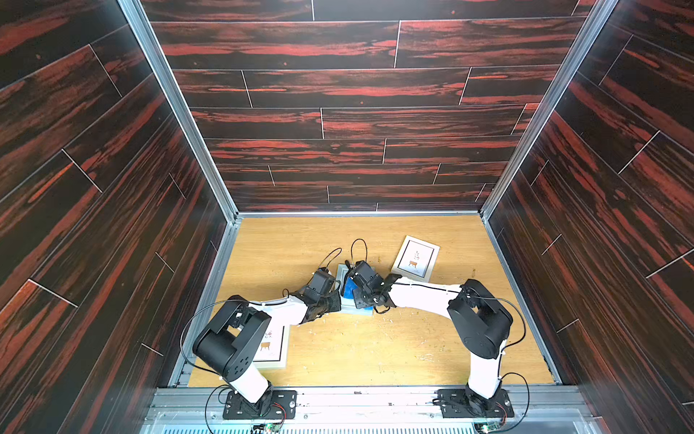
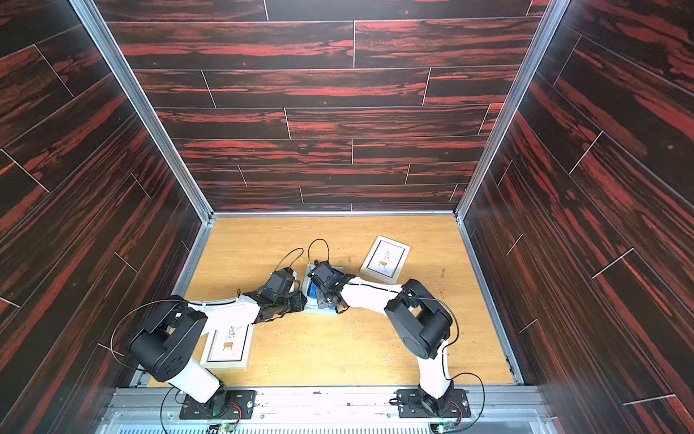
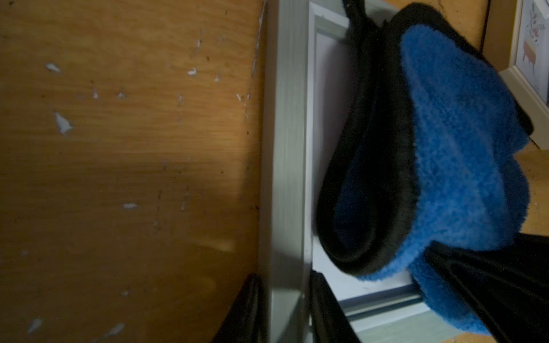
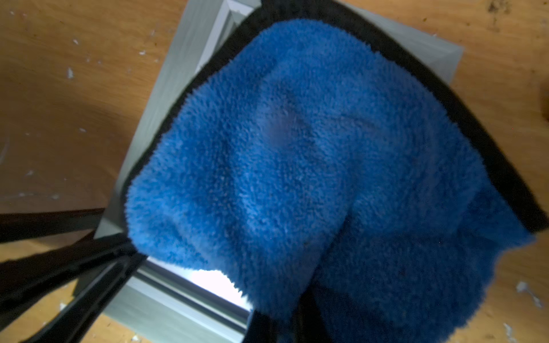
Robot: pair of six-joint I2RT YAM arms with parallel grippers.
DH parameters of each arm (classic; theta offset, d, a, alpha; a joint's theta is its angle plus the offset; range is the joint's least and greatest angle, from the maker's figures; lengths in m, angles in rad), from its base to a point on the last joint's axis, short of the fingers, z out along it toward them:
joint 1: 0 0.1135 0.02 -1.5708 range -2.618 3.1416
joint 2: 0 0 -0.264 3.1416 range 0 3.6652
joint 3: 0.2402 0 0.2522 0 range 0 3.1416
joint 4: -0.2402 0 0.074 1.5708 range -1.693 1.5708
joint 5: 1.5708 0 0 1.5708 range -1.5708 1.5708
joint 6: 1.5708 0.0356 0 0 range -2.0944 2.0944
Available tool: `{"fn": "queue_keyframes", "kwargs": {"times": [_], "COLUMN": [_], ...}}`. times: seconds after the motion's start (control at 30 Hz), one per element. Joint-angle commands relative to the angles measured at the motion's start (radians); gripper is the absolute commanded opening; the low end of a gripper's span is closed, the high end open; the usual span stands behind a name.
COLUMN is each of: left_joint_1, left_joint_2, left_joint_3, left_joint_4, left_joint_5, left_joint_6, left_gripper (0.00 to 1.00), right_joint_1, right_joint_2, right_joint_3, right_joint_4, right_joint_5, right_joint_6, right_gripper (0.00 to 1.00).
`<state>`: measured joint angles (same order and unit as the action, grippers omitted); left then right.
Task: Wipe the picture frame with a cloth
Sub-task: Wipe the dirt from the picture frame.
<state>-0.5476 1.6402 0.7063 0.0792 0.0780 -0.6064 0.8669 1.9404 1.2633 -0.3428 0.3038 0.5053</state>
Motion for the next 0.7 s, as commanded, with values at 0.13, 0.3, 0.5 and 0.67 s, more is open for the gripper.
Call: {"fn": "queue_keyframes", "kwargs": {"times": [0.13, 0.3, 0.5, 0.67], "left_joint_1": [-0.028, -0.029, -0.028, -0.028], "left_joint_2": [0.063, 0.064, 0.066, 0.067], "left_joint_3": [-0.075, -0.074, -0.079, -0.088], "left_joint_4": [-0.265, -0.255, -0.249, -0.235], "left_joint_5": [0.042, 0.042, 0.041, 0.048], "left_joint_6": [-0.004, -0.009, -0.008, -0.016], "left_gripper": [0.3, 0.3, 0.3, 0.3], "right_joint_1": [-0.129, -0.086, -0.031, -0.13], "right_joint_2": [0.199, 0.128, 0.016, 0.119], "right_joint_3": [0.259, 0.142, -0.033, 0.127], "right_joint_4": [-0.078, -0.051, -0.002, -0.021], "right_joint_5": [0.047, -0.003, -0.037, 0.016], "right_joint_6": [-0.036, -0.023, 0.035, 0.0], "right_gripper": [0.0, 0.0, 0.0, 0.0]}}
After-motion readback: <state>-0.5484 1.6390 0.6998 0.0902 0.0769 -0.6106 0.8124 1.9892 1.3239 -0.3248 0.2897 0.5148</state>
